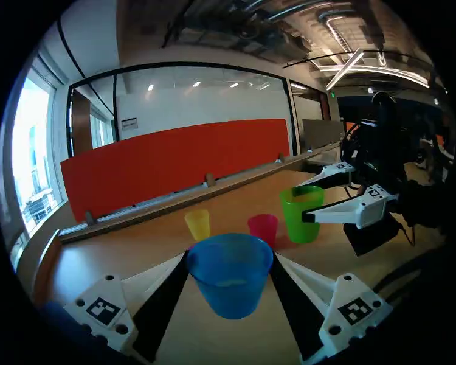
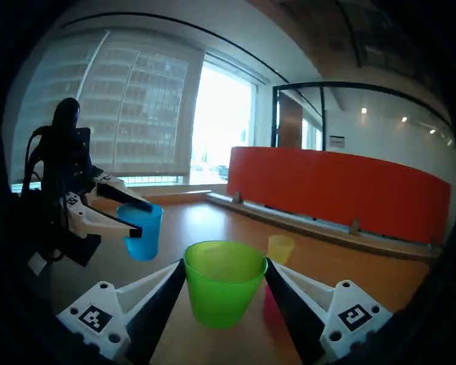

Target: Pour water

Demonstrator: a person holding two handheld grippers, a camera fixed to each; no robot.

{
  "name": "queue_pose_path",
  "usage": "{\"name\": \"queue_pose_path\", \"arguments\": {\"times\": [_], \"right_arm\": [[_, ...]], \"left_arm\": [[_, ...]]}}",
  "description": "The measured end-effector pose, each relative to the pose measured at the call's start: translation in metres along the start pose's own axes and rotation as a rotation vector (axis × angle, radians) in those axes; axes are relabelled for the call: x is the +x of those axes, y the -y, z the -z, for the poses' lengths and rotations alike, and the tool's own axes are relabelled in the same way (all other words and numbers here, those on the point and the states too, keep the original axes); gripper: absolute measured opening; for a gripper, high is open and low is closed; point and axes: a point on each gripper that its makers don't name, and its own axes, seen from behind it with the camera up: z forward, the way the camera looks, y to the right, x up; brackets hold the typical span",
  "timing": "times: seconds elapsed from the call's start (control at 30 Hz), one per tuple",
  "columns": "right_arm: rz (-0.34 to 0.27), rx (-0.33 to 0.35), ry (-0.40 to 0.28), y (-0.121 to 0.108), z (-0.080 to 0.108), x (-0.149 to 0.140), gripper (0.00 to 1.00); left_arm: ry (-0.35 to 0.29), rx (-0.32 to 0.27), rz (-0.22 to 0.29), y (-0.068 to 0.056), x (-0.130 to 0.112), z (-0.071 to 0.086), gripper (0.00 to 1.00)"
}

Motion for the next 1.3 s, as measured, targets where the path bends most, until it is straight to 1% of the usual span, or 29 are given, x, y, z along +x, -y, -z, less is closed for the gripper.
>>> {"name": "queue_pose_path", "arguments": {"times": [0.27,0.63,0.97,1.3], "right_arm": [[0.0,0.032,0.028,0.011,-0.002,-0.011,0.95],[-0.013,0.066,0.045,0.021,-0.005,-0.024,0.95],[-0.006,0.1,0.049,0.034,-0.007,-0.024,0.95],[-0.013,0.109,0.041,0.038,-0.007,-0.025,0.94]], "left_arm": [[0.013,-0.005,-0.053,-0.005,0.005,-0.005,0.89],[0.015,-0.015,-0.129,-0.012,0.013,-0.01,0.89],[0.013,-0.019,-0.231,-0.015,0.021,-0.012,0.89],[0.003,-0.03,-0.281,-0.019,0.027,-0.013,0.89]]}}
